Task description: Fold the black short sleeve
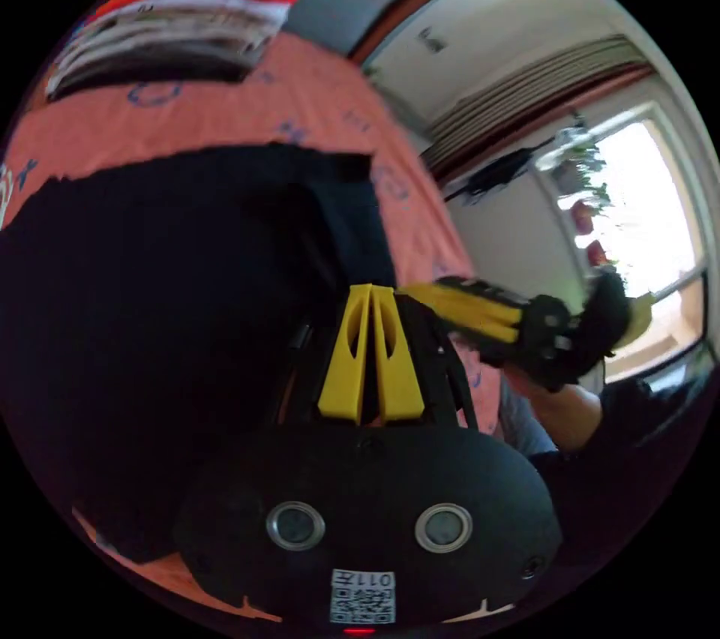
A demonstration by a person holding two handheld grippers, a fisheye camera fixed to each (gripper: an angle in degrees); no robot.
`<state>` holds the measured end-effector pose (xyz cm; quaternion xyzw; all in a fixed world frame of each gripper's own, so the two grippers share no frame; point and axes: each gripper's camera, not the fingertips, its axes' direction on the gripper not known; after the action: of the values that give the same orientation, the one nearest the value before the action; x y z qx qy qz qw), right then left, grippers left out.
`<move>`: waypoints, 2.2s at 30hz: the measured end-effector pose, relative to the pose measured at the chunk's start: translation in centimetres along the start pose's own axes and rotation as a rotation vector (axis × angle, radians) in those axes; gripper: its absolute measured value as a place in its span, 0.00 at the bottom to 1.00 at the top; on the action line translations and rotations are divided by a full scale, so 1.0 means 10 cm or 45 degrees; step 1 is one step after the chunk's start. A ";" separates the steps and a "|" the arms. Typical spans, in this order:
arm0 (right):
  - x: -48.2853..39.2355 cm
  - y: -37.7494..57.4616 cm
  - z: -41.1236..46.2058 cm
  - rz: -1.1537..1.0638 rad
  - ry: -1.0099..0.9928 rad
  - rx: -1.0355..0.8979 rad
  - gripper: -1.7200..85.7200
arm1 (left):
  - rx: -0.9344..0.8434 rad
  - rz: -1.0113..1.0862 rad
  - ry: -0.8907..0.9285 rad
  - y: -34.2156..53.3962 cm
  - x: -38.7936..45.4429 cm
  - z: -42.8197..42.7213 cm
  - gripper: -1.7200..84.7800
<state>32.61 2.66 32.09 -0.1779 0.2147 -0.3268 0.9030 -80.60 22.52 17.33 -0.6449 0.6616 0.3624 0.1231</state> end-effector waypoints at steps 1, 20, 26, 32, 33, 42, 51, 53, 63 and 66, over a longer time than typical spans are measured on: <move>0.00 -0.02 -0.06 0.004 0.054 -0.002 0.03 | -0.053 -0.034 -0.029 0.01 -0.07 0.04 0.02; 0.29 -0.79 -1.02 0.268 -0.268 0.141 0.03 | 0.066 0.011 0.000 0.52 -1.03 -0.18 0.03; -0.33 -1.24 -1.42 0.069 -0.424 0.195 0.04 | 0.443 -0.160 -0.014 1.41 -1.58 -1.25 0.07; -1.48 -1.92 -1.53 -0.161 -0.592 0.172 0.06 | 0.601 -0.744 0.015 2.77 -2.80 -1.71 0.16; -1.70 -2.02 -1.54 -0.188 -0.632 0.166 0.06 | 0.649 -0.795 0.061 2.95 -2.94 -1.72 0.16; -3.00 -2.10 -1.64 -0.475 -0.320 0.143 0.14 | 0.707 -0.884 0.124 2.98 -3.80 -1.87 0.15; -3.39 -2.13 -1.42 -0.595 -0.122 0.071 0.08 | 0.562 -0.946 0.022 2.67 -4.21 -1.86 0.04; -3.19 -2.17 -1.54 -0.480 -0.235 0.151 0.07 | 0.602 -0.855 -0.007 2.63 -4.10 -2.00 0.03; -1.41 -1.65 -0.99 0.681 -1.011 0.209 0.05 | 0.238 -0.229 -0.270 1.36 -2.93 -1.59 0.05; -1.25 -1.54 -0.65 0.766 -1.053 -0.003 0.06 | -0.041 -0.216 -0.131 1.15 -2.89 -0.98 0.08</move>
<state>12.71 -1.28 37.07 -0.2235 -0.1184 0.0456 0.9664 -84.43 37.25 46.15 -0.6811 0.5914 0.3938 0.1768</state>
